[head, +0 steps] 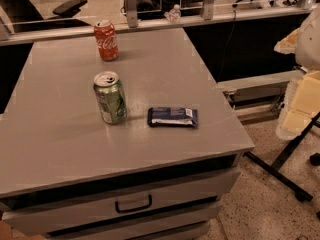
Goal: Move rxbar blueberry near green can
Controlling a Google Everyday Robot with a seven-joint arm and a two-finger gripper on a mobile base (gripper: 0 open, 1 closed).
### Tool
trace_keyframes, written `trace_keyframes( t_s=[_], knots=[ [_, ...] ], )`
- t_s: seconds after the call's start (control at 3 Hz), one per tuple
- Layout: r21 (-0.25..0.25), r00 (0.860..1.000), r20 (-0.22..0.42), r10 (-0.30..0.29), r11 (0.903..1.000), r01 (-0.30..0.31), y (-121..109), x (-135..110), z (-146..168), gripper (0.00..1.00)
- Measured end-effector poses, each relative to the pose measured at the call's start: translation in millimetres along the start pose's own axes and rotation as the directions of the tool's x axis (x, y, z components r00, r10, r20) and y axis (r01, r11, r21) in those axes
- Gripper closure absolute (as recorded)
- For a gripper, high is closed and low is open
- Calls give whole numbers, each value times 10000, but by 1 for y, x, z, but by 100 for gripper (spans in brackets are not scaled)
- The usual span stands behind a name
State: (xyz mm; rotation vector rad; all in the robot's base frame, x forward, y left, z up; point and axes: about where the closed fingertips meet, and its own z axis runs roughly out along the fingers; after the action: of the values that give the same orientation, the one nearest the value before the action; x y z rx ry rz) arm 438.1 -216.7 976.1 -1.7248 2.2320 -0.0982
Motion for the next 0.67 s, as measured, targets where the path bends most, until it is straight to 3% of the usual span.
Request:
trace_keyframes(
  t_s=[0.67],
  knots=[
    [10,9999,121,-8,10000,8,0,-2,1,0]
  ],
)
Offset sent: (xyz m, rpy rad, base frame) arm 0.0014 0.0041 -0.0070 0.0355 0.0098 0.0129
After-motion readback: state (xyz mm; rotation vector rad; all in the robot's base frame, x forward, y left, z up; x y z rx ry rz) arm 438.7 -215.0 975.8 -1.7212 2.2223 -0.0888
